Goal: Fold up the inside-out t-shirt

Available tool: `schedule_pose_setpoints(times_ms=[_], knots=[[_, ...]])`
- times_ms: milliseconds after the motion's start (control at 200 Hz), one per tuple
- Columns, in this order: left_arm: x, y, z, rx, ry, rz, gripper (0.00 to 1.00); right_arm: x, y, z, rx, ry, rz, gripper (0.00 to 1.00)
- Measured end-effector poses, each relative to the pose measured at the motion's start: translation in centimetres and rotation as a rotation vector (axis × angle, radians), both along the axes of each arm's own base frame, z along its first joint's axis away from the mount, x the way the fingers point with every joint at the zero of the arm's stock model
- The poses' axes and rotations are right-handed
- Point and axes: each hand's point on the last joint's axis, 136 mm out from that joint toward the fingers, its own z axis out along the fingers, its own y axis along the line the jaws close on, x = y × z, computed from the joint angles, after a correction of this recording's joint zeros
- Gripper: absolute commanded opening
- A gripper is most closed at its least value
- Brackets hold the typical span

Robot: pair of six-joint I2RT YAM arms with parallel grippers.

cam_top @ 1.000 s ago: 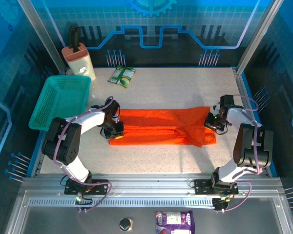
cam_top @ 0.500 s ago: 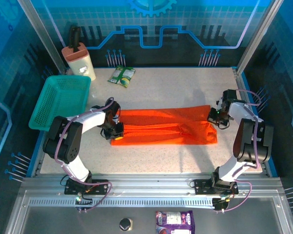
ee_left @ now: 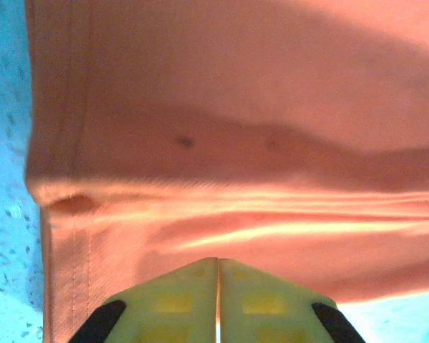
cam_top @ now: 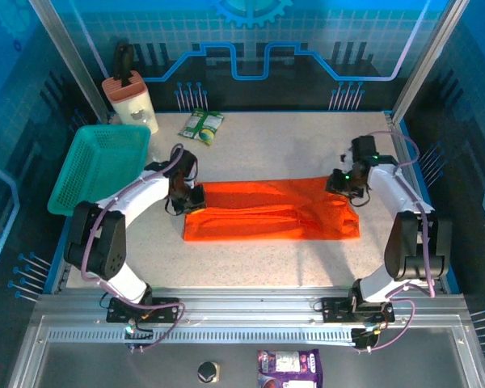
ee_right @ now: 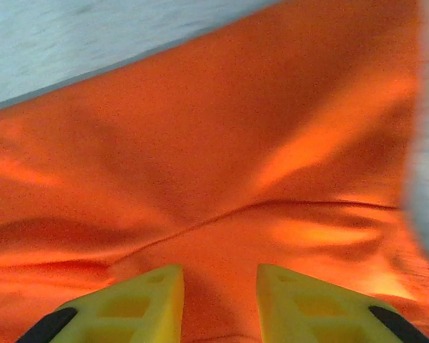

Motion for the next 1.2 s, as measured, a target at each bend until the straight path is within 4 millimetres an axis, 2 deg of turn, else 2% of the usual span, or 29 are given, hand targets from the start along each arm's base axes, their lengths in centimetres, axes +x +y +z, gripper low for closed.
schedule_pose_setpoints(times_ms=[80,155,230,305,445,575,660,821,956,1091,1201], knots=[[1.8,0.5,1.6,0.002,-0.057,0.021,0.14,0.2,3.6,0.1,0.056,0.015,0.088,0.31],[2.9,1.4,2.4,0.011,-0.085,0.044,0.14,-0.1,6.8,-0.8,0.099,0.051,0.164,0.30],[3.7,2.0,2.3,0.020,-0.088,0.060,0.14,-0.9,9.4,-2.1,0.133,0.105,0.222,0.29],[4.0,2.0,1.2,0.026,-0.063,0.063,0.14,-1.7,10.7,-3.4,0.145,0.157,0.248,0.27],[3.6,2.0,-2.2,0.040,0.017,0.056,0.12,-2.9,10.5,-5.8,0.127,0.225,0.229,0.22],[1.8,2.4,-5.4,0.059,0.099,0.055,0.11,-4.6,9.4,-8.1,0.082,0.297,0.204,0.20],[0.8,2.5,-6.9,0.066,0.136,0.054,0.10,-5.0,9.2,-8.6,0.074,0.315,0.198,0.20],[1.2,2.5,-6.8,0.061,0.120,0.054,0.11,-4.9,9.4,-8.2,0.088,0.309,0.197,0.20],[1.6,2.4,-6.3,0.058,0.107,0.053,0.12,-3.8,10.4,-6.4,0.137,0.268,0.199,0.21],[2.8,1.9,-4.5,0.029,0.054,0.052,0.12,-1.8,12.0,-4.3,0.217,0.199,0.209,0.21],[3.2,1.3,-3.4,-0.002,0.024,0.045,0.11,-1.1,12.6,-4.0,0.249,0.180,0.210,0.23]])
